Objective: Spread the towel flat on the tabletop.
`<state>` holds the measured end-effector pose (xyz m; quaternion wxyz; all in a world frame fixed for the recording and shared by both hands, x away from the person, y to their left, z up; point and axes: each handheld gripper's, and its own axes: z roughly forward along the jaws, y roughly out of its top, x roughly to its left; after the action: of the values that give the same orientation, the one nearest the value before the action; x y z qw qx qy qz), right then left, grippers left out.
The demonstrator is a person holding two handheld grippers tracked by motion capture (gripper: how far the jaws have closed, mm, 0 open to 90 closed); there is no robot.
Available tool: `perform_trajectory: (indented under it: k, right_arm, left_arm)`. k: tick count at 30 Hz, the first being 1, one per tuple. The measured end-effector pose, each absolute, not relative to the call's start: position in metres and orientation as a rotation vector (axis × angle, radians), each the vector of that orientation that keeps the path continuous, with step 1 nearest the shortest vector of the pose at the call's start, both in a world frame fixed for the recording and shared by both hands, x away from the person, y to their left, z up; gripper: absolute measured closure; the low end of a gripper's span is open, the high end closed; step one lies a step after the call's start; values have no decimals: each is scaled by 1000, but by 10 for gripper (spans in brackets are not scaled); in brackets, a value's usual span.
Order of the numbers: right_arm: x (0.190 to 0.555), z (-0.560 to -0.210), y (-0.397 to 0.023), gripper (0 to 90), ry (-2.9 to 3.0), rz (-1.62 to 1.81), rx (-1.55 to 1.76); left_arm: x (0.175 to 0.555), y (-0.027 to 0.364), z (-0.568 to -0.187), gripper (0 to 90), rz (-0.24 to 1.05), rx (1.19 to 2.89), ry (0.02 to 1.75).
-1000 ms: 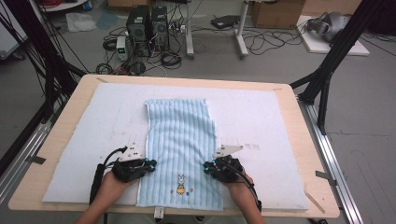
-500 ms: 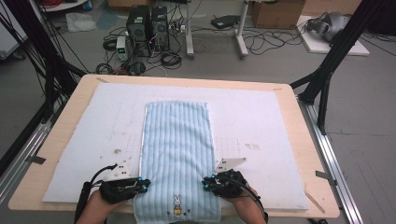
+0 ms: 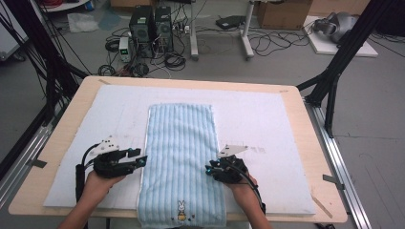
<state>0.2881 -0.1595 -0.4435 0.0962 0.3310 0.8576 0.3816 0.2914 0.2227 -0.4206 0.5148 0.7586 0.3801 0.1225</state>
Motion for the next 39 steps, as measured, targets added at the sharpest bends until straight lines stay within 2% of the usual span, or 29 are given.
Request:
perform_trajectory:
  k: [1,2,8,12,14,21,24,27,31,39]
  right_arm:
    - [286,-443,-158,857,2550,1119,962]
    - [285,-442,-159,870,2565,1116,959]
    - [273,-439,-165,868,2650,1104,905]
    - [279,-436,-172,695,2637,1170,918]
    - [290,-432,-181,629,2556,1248,984]
    - [345,-422,-202,591,2315,1228,1152]
    - [368,-422,-202,535,2262,1204,1149]
    - [391,-425,-198,510,2245,1166,1192]
    - [421,-432,-189,513,2228,1103,1265]
    - [458,-445,-172,590,2170,1121,1403]
  left_arm:
    - [295,224,-420,528,300,1814,923]
    - [299,226,-420,524,305,1809,931]
    - [313,229,-422,486,303,1799,957]
    - [322,226,-425,476,294,1792,956]
    - [326,224,-425,470,299,1789,950]
    - [332,220,-428,453,337,1797,931]
    - [334,223,-429,413,330,1781,960]
    - [334,225,-429,327,342,1750,979]
    - [334,225,-429,222,359,1748,1013]
    - [334,223,-431,230,340,1766,997]
